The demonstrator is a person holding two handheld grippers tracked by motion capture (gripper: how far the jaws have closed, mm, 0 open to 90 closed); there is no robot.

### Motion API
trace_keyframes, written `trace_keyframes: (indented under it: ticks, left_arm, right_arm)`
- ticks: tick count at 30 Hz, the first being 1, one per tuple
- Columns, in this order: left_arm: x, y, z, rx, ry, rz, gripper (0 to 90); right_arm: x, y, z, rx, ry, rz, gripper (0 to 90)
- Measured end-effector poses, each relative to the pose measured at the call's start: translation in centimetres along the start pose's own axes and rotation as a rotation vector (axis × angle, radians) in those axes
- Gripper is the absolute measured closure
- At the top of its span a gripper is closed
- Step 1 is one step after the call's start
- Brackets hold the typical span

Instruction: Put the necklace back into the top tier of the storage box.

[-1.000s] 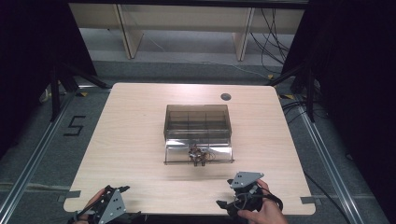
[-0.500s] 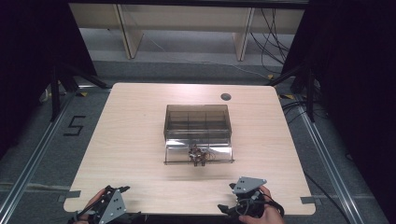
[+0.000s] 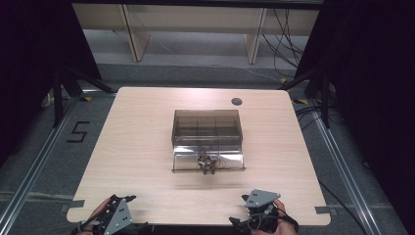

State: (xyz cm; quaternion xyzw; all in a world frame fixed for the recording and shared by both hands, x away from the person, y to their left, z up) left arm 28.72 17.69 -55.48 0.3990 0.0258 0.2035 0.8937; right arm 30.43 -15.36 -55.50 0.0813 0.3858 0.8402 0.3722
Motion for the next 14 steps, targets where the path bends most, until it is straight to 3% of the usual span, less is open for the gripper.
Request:
trace_keyframes:
  ticks: [5,6,14]
  left_arm:
    - [0.02,0.02,0.01,-0.001,0.0,0.0,15.1]
    - [0.02,0.01,0.0,-0.001,0.0,0.0,15.1]
    - [0.02,0.01,0.0,0.001,-0.001,-0.001,15.1]
  right_arm:
    - [0.23,-0.1,-0.33,0.02,-0.002,0.008,18.5]
    - [0.23,-0.25,-0.25,0.005,0.018,0.013,18.4]
    - [0.14,-0.21,-0.28,0.009,0.001,0.008,18.4]
Point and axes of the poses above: each handheld gripper's, and its own axes: y roughly backward along the jaws, z roughly out of its top, x roughly to its left, the point moved 9 cm from there along -y, roughly forward along the jaws, and after that the axes turned 14 degrees about -z, right-handed, at the moved point
